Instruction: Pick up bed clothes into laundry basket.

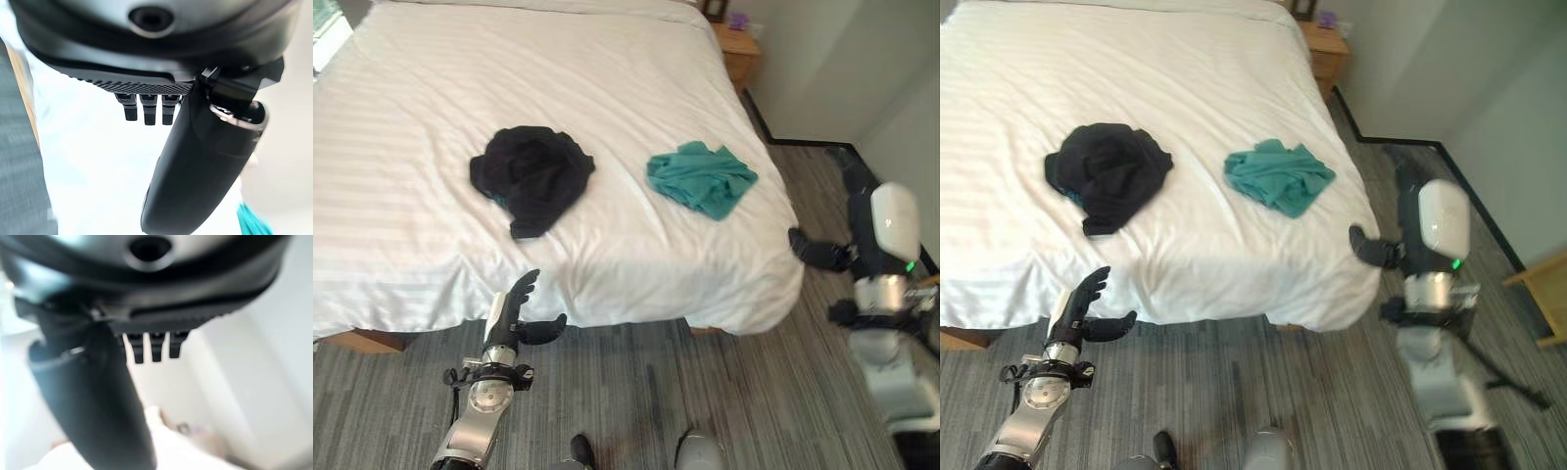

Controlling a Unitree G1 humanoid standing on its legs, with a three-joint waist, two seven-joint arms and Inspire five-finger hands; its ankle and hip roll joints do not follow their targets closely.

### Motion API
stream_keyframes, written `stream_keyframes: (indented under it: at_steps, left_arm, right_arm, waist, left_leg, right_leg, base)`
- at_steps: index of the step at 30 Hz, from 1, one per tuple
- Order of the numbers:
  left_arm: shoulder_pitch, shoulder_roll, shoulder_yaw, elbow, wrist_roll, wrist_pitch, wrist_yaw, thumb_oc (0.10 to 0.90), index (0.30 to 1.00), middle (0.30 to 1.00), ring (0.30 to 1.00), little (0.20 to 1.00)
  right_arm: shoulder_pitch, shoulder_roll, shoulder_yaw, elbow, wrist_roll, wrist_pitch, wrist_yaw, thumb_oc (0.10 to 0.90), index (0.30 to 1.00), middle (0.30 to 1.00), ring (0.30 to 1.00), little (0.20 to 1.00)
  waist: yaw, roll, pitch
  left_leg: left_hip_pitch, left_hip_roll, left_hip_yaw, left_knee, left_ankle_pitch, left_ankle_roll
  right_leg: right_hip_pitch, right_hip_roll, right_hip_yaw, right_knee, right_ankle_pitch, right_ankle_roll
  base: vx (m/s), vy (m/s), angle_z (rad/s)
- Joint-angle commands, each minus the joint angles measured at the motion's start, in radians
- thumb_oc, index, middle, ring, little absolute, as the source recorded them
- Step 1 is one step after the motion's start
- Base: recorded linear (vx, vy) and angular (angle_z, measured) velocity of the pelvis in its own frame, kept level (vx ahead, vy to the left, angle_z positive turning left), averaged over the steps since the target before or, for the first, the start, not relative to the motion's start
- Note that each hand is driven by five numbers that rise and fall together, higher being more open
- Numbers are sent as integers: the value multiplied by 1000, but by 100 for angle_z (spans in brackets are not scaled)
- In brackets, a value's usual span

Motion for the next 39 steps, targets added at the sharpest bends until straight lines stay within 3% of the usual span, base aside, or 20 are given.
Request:
stream_keyframes:
  at_steps: [1, 4, 11, 13, 23, 24, 25, 28, 31, 32, 34, 35, 37, 38, 39]
  left_arm:
    - [8, 35, -34, -50, -13, -85, 25, 800, 900, 900, 900, 900]
    - [52, 22, -21, -49, -23, -89, 19, 800, 900, 900, 900, 900]
    - [144, -9, -16, 17, -42, -85, -27, 800, 900, 900, 900, 900]
    - [154, -11, -23, 52, -54, -83, -28, 800, 900, 900, 900, 900]
    - [112, -23, -44, 181, -83, -85, -24, 800, 900, 900, 900, 900]
    - [88, -24, -49, 226, -80, -87, -18, 800, 900, 900, 900, 900]
    - [87, -25, -49, 227, -80, -87, -18, 800, 900, 900, 900, 900]
    - [48, -66, -38, 491, -141, -56, -35, 800, 900, 900, 900, 900]
    - [39, -90, 9, 741, -183, -32, -38, 800, 900, 900, 900, 900]
    - [37, -85, 50, 879, -182, -9, -34, 800, 900, 900, 900, 900]
    - [42, -74, 103, 977, -176, 19, -25, 800, 900, 900, 900, 900]
    - [54, -58, 152, 1041, -164, 37, -14, 800, 900, 900, 900, 900]
    - [53, -56, 151, 1042, -164, 37, -14, 800, 900, 900, 900, 900]
    - [78, -31, 227, 1101, -153, 62, -4, 800, 900, 900, 900, 900]
    - [77, -27, 224, 1101, -153, 62, -4, 800, 900, 900, 900, 900]
  right_arm:
    - [-99, -9, 1, 44, -45, 43, -75, 800, 900, 900, 900, 900]
    - [-212, -29, 119, 171, -91, 75, -52, 800, 900, 900, 900, 900]
    - [-341, -1, 326, 401, -58, 52, 33, 800, 900, 900, 900, 900]
    - [-389, 47, 391, 515, -26, 56, 55, 800, 900, 900, 900, 900]
    - [-414, 227, 506, 788, 70, 31, 107, 800, 900, 900, 900, 900]
    - [-435, 241, 528, 831, 75, 28, 116, 400, 300, 300, 300, 300]
    - [-436, 241, 528, 831, 75, 28, 116, 400, 300, 300, 300, 300]
    - [-484, 225, 576, 854, 90, 19, 176, 400, 300, 300, 300, 300]
    - [-543, 163, 581, 807, 119, 16, 183, 400, 300, 300, 300, 300]
    - [-595, 97, 570, 735, 149, 7, 173, 400, 300, 300, 300, 300]
    - [-625, 34, 528, 635, 187, 1, 150, 400, 300, 300, 300, 300]
    - [-629, -35, 462, 554, 229, -3, 116, 400, 300, 300, 300, 300]
    - [-623, -36, 457, 550, 229, -2, 117, 400, 300, 300, 300, 300]
    - [-574, -137, 313, 453, 294, -11, 67, 400, 300, 300, 300, 300]
    - [-562, -138, 303, 446, 294, -9, 68, 400, 300, 300, 300, 300]
  waist:
    - [21, -12, -67]
    - [64, -25, -82]
    - [95, 17, -107]
    - [107, 29, -98]
    - [132, 71, -49]
    - [133, 77, -46]
    - [132, 77, -46]
    - [128, 93, -42]
    - [116, 93, -45]
    - [105, 86, -52]
    - [96, 76, -65]
    - [90, 66, -82]
    - [92, 64, -82]
    - [81, 55, -106]
    - [85, 53, -106]
  left_leg:
    - [-58, 158, 17, -40, 50, -160]
    - [-19, 174, -1, -35, 40, -181]
    - [-28, 212, -42, -40, 74, -220]
    - [-46, 215, -54, -40, 87, -229]
    - [-127, 206, -89, -40, 108, -235]
    - [-145, 205, -93, -40, 112, -237]
    - [-146, 205, -94, -40, 113, -237]
    - [-167, 211, -93, -40, 123, -245]
    - [-151, 212, -87, -40, 121, -246]
    - [-132, 209, -82, -40, 114, -245]
    - [-104, 206, -77, -40, 100, -244]
    - [-95, 203, -74, -40, 93, -242]
    - [-94, 202, -74, -40, 93, -242]
    - [-73, 198, -73, -40, 77, -239]
    - [-73, 198, -73, -40, 77, -239]
  right_leg:
    - [67, 3, 43, 19, -33, 83]
    - [92, -15, -2, -10, 3, 76]
    - [178, 15, -71, -50, -11, 56]
    - [183, 20, -79, -50, -15, 49]
    - [133, 13, -95, -50, -13, 46]
    - [118, 12, -98, -50, -12, 46]
    - [118, 12, -98, -50, -12, 46]
    - [108, 13, -106, -50, -23, 45]
    - [124, 16, -102, -50, -30, 46]
    - [141, 16, -95, -50, -31, 46]
    - [164, 12, -90, -50, -33, 48]
    - [170, 6, -88, -50, -27, 52]
    - [171, 5, -88, -50, -27, 52]
    - [184, -5, -87, -50, -20, 59]
    - [185, -5, -88, -50, -20, 59]
  base:
    - [292, -258, 151]
    - [316, -267, 110]
    - [132, -113, 23]
    - [46, -35, -23]
    - [-10, -23, 7]
    - [-49, 0, 5]
    - [-40, -1, 3]
    - [8, 7, 2]
    - [22, 30, 8]
    - [42, 48, -1]
    - [63, 53, 2]
    - [49, 41, 1]
    - [38, 28, -5]
    - [52, 27, -2]
    - [70, 38, 14]
